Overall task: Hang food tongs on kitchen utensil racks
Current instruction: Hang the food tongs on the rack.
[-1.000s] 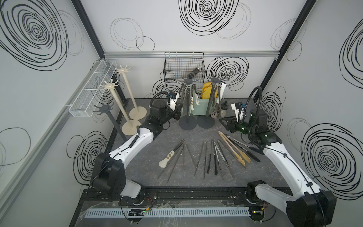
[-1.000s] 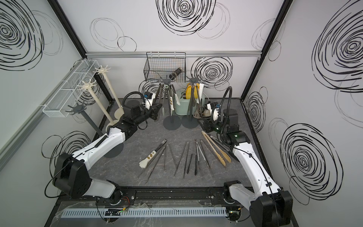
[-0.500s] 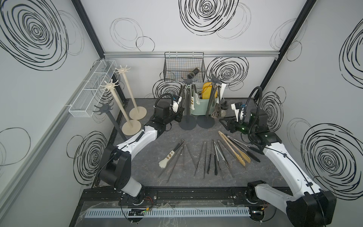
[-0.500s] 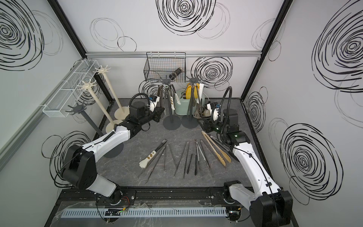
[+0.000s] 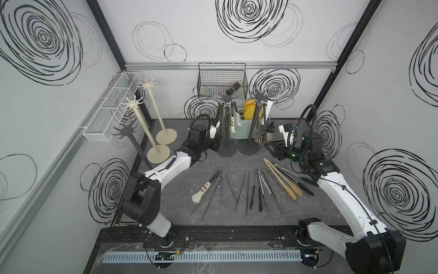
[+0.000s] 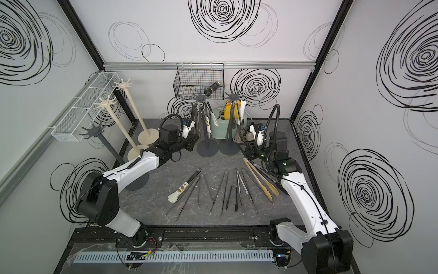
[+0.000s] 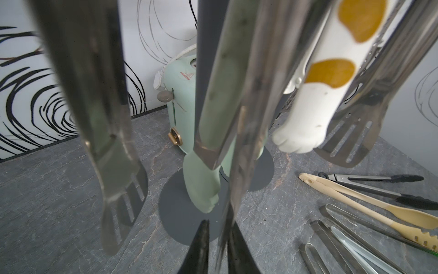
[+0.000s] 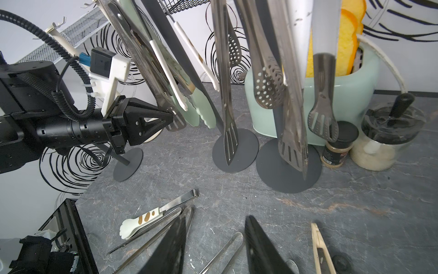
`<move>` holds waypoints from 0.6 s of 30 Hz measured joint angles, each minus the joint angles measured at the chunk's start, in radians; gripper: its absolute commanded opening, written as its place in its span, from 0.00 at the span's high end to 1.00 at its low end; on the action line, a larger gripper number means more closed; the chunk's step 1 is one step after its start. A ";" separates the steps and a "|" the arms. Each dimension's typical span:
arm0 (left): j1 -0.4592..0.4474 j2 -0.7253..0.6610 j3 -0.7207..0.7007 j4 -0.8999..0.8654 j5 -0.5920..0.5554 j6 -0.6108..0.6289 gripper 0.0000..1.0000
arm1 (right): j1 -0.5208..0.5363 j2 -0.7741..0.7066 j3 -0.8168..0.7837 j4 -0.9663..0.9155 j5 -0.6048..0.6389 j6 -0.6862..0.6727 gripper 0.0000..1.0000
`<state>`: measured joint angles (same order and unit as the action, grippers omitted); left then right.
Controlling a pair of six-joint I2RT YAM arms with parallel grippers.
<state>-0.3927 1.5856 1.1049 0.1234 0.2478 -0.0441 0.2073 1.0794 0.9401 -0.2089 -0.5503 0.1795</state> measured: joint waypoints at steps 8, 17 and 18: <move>-0.005 -0.042 0.000 -0.047 -0.030 -0.014 0.64 | 0.000 0.000 0.000 0.000 0.000 0.000 0.55; -0.054 -0.244 -0.017 -0.184 -0.180 -0.035 0.57 | 0.000 0.000 -0.001 0.000 -0.002 0.001 0.54; -0.058 -0.279 -0.029 -0.204 -0.212 -0.048 0.57 | 0.000 0.000 -0.001 0.001 -0.002 0.001 0.54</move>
<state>-0.4511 1.3064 1.0760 -0.0811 0.0360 -0.0921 0.2073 1.0794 0.9394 -0.2081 -0.5522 0.1806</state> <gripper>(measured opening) 0.430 0.459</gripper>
